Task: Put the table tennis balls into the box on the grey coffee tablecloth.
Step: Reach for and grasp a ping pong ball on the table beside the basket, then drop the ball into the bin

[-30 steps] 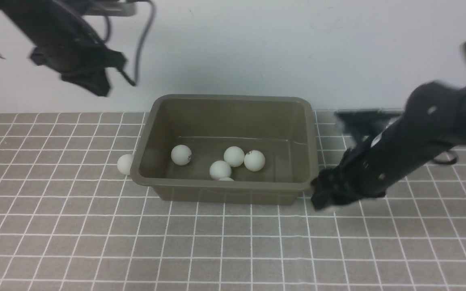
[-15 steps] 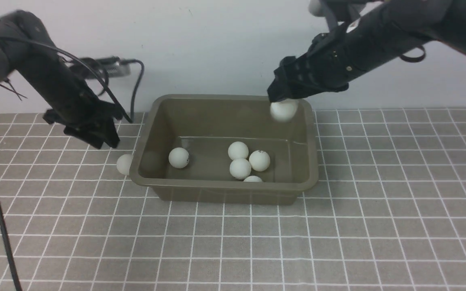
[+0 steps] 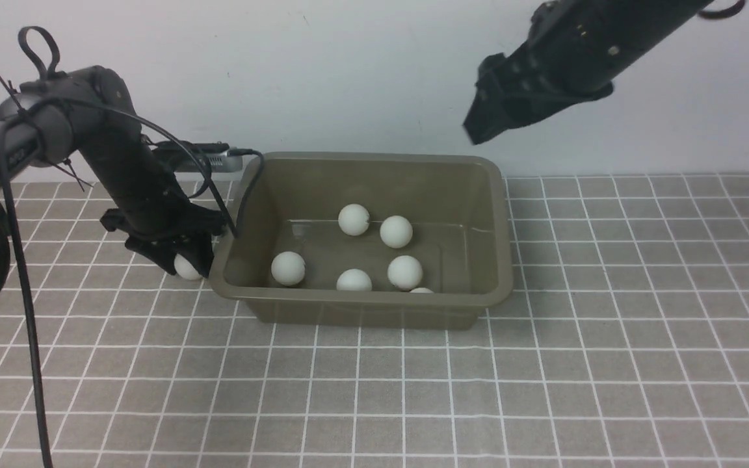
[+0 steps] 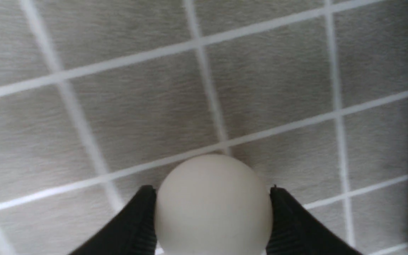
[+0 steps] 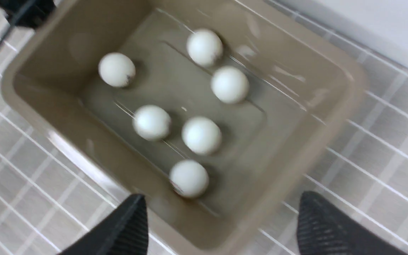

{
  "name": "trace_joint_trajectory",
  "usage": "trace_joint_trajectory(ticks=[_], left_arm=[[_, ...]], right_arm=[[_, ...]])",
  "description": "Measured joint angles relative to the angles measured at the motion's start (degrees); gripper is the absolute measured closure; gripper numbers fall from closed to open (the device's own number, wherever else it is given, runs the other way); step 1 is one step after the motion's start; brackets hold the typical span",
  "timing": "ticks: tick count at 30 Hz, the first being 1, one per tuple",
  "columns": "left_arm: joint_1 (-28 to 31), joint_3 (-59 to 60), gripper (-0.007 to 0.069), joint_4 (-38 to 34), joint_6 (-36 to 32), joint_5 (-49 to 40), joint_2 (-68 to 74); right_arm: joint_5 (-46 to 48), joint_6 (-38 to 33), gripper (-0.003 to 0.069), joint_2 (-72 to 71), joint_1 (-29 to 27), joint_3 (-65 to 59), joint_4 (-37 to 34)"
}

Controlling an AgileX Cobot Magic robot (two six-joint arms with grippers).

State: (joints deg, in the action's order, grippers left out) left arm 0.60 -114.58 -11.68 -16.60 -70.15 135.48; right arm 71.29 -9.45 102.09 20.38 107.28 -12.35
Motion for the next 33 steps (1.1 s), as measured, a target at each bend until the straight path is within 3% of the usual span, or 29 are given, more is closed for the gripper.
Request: trace_joint_trajectory(ticks=[2,3,7,11,15,23,28,31,33], left_arm=[[0.0,-1.54,0.0271,1.56,0.99,0.0,-0.13],[0.1,-4.54,0.0271,3.42,3.48,-0.05,-0.7],[0.32,-9.94,0.0271,2.87,6.42,-0.05,-4.71],[-1.86,-14.03,0.0271,-9.74,2.2,-0.1,-10.45],[-6.14,-14.72,0.0271,-15.66,-3.69,-0.31,-10.9],[-15.38,-14.54,0.0257,-9.02,-3.94,-0.51,-5.18],[-19.13,-14.41,0.0085,-7.34,0.0,-0.58,-3.62],[-20.37,-16.35,0.0085,-6.96,3.5,-0.87,-3.7],[-20.52,-18.26,0.017,-6.04,6.16,-1.0,-4.2]], right_arm=[[0.34,1.57,0.0204,-1.47,0.0,-0.17,2.83],[0.4,3.96,0.0255,-3.95,-0.5,-1.32,7.35],[0.4,8.94,0.0385,-10.99,-3.41,-8.22,13.25],[-0.24,11.45,0.0559,-21.37,-8.22,-22.2,14.73],[-6.26,11.93,0.0655,-31.75,-10.76,-34.31,13.51],[-18.25,12.72,0.0672,-56.34,-11.42,-55.19,10.5],[-24.73,12.84,0.0673,-71.04,-11.42,-65.21,10.5],[-27.14,13.08,0.0673,-76.46,-11.42,-68.73,10.32],[-29.06,13.55,0.0673,-81.0,-11.42,-70.91,9.73]])
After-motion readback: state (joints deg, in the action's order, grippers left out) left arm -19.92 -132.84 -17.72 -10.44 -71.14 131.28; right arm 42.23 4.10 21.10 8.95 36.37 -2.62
